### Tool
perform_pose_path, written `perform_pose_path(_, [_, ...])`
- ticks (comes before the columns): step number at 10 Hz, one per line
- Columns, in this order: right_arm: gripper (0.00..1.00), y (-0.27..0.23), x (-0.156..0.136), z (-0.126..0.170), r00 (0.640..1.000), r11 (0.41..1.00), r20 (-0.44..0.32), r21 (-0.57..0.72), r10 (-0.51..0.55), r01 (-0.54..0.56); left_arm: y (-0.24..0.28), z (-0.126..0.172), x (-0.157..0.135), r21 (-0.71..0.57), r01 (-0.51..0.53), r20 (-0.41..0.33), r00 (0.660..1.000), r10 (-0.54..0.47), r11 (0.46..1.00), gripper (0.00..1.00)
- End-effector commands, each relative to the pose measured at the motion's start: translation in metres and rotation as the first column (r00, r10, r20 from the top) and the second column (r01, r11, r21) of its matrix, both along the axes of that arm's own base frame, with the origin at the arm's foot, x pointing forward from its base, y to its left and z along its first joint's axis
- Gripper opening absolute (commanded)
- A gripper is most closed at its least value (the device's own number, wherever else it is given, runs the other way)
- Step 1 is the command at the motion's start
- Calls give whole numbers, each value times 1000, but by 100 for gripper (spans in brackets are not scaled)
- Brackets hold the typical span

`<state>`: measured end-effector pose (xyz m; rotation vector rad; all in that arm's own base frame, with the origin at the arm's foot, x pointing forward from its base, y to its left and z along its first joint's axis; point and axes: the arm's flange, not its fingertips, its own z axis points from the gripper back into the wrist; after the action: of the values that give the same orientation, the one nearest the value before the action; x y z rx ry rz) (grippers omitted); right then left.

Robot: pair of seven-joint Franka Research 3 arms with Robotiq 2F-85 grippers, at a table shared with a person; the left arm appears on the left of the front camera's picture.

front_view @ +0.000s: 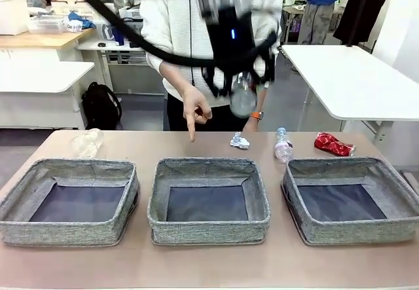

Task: Sort the waste into the appropriate baskets.
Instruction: Place the picked waste into the Fabric basket indicated by the person.

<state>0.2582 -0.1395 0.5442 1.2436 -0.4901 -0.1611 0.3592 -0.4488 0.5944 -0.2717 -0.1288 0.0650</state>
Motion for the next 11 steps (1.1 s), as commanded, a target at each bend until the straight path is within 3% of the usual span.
perform_pose_path(1, [100, 1, 2, 1, 999, 1000, 34, 12, 4, -4, 9, -45, -22, 83, -84, 59, 995, 79, 993, 34])
perform_pose_path(2, [100, 1, 2, 1, 999, 1000, 34, 12, 4, -4, 9, -70, -19, 115, -99, 53, 994, 94, 988, 34])
perform_pose_path(3, [100, 1, 2, 1, 999, 1000, 34, 12, 4, -4, 14, -93, -13, 184, -232, 64, 973, 224, 955, 34])
perform_pose_path(5, [100, 1, 2, 1, 999, 1000, 34, 12, 4, -4, 27, -115, 4, 220, -263, 98, 964, 247, 940, 34])
perform_pose_path(9, [100, 1, 2, 1, 999, 1000, 34, 12, 4, -4, 37, -122, 12, 149, -124, 29, 992, 121, 981, 34])
perform_pose_path(10, [100, 1, 2, 1, 999, 1000, 34, 12, 4, -4, 39, -123, 13, 142, -129, 29, 992, 126, 981, 34])
perform_pose_path(11, [100, 1, 2, 1, 999, 1000, 34, 12, 4, -4, 38, -124, 13, 156, -137, 20, 991, 135, 978, 43])
